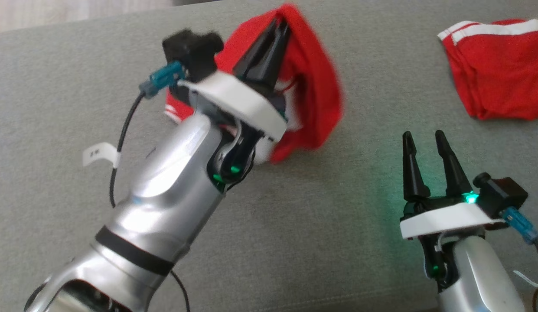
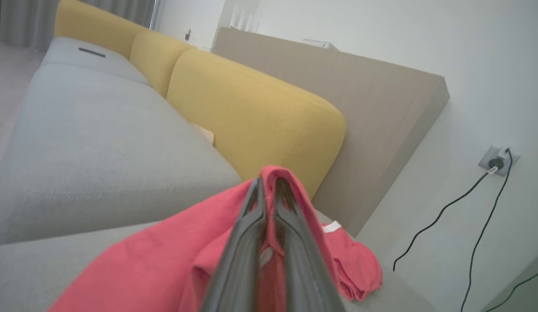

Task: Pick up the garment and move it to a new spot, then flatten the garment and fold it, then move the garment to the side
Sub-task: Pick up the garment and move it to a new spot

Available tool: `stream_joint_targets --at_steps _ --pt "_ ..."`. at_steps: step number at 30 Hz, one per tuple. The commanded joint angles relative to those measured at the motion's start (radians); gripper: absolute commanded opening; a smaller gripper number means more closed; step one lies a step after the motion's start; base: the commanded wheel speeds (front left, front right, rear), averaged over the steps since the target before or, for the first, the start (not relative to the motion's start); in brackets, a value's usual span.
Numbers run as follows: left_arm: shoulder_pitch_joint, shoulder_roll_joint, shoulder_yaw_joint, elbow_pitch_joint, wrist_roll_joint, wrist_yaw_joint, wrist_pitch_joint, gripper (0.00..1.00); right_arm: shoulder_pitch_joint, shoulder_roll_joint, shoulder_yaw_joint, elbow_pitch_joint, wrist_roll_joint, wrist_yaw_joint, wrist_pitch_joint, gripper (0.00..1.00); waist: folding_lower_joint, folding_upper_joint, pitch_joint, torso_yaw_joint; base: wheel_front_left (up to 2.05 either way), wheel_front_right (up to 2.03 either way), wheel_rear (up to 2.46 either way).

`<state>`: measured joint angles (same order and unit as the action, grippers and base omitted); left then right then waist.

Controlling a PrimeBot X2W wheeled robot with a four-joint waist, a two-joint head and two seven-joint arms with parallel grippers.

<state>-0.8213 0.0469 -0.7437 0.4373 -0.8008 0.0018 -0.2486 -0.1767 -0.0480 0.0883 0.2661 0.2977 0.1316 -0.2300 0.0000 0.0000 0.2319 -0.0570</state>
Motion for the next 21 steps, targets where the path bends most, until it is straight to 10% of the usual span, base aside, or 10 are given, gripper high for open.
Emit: stream_joint_targets --at_steps 1,3,4,5,13,21 --pt "-0.061 0.004 0.023 -0.061 0.006 0.013 -0.013 0.0 -0.042 -0.002 0.03 -0.025 0.008 -0.001 -0.012 1.0 0.0 0.0 0.003 -0.015 0.0 0.0 0.0" --pt "-0.062 0.004 -0.013 -0.061 -0.012 0.03 -0.013 0.0 -0.049 -0.002 0.039 -0.018 0.012 -0.001 -0.015 1.0 0.0 0.0 0.004 -0.028 0.0 0.0 0.0" --pt "-0.067 0.004 -0.036 -0.05 -0.014 0.038 -0.013 0.31 -0.052 -0.002 0.044 -0.015 0.015 -0.001 -0.016 1.0 0.0 0.0 0.005 -0.035 0.0 0.0 0.0" --pt "-0.071 0.004 -0.055 -0.039 -0.016 0.042 -0.013 1.0 -0.056 -0.002 0.046 -0.012 0.017 -0.001 -0.017 1.0 0.0 0.0 0.007 -0.04 0.0 0.0 0.0" --pt "-0.062 0.004 -0.116 0.047 -0.026 0.037 -0.013 1.0 -0.065 -0.002 0.034 -0.005 0.027 -0.001 -0.025 1.0 0.0 0.0 0.007 -0.041 0.0 0.0 0.0" --pt "0.037 0.033 0.039 0.055 0.08 0.014 -0.013 1.0 -0.049 -0.002 -0.004 -0.014 -0.002 -0.001 -0.029 1.0 0.0 0.0 -0.023 0.025 0.0 0.0 0.0"
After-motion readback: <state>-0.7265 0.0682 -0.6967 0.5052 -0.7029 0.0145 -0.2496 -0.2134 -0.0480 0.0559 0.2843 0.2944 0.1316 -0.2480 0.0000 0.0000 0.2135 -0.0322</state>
